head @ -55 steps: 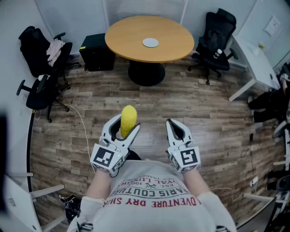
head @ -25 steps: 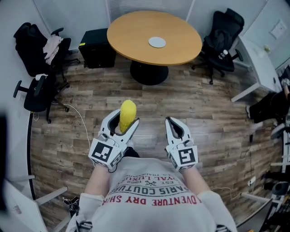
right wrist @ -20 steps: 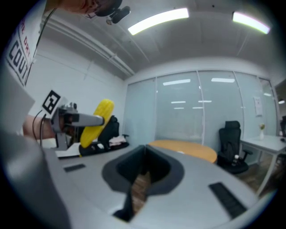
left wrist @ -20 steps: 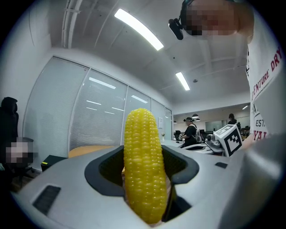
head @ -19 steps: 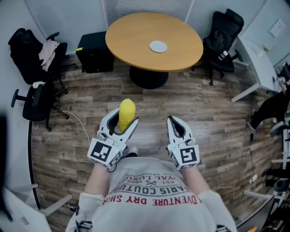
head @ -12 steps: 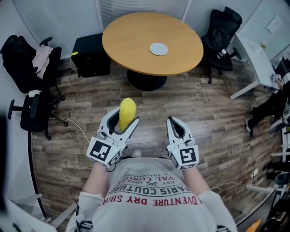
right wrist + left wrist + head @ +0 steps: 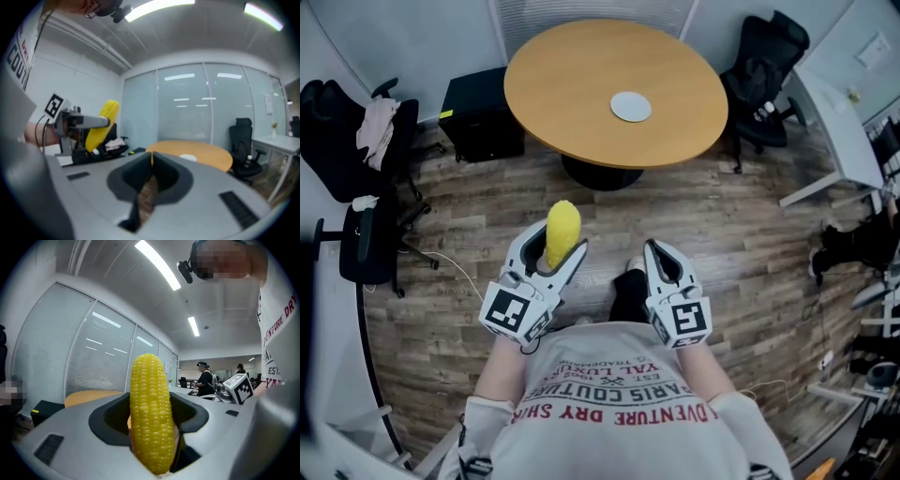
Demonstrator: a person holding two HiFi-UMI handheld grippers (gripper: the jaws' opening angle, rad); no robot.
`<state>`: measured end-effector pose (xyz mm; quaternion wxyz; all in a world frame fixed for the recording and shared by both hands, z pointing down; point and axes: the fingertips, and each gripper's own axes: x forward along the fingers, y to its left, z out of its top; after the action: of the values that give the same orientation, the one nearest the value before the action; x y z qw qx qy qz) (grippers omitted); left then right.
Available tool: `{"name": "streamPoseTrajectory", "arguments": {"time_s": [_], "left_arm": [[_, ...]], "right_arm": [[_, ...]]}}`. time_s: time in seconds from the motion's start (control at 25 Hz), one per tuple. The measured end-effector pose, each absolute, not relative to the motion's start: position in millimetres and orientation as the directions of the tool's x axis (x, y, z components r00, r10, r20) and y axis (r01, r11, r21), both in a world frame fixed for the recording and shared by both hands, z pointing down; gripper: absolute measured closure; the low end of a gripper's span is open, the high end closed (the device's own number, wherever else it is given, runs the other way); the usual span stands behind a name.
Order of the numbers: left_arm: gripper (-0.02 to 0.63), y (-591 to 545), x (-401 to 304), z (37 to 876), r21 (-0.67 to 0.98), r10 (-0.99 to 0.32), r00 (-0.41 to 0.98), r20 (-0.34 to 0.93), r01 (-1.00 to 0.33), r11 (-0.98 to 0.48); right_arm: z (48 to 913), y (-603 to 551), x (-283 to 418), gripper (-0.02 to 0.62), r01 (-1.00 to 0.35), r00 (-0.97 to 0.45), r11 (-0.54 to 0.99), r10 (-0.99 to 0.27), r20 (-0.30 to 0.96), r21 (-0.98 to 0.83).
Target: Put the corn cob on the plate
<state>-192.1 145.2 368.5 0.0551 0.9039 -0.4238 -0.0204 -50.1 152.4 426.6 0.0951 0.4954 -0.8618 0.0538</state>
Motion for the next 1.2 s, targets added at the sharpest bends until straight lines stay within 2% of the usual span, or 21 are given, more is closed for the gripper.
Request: {"name": "streamPoseTrajectory", "arguments": {"time_s": [0.4, 0.84, 1.2], "left_arm": [[0.328, 21.8, -140.7, 372.4, 0.092, -0.823, 0.567, 0.039, -0.822, -0.562], [0.328, -108.4, -51.9, 382.9, 0.095, -0.848, 0.527, 0.057, -0.849, -0.52], [0.328, -179.4, -34.3, 413.2, 0.116, -0.841, 0.524, 0.133, -0.851, -0.512]], "right_arm": [[440.1, 7.0, 12.3, 0.565, -0.84, -0.542, 0.532, -0.813, 0.214, -0.106], [435.9, -136.2, 102.4, 0.565, -0.807, -0.585, 0.589, -0.782, 0.216, -0.052], [458.2, -194.0, 120.0, 0.565, -0.806, -0.588, 0.581, -0.769, 0.251, -0.112]]}}
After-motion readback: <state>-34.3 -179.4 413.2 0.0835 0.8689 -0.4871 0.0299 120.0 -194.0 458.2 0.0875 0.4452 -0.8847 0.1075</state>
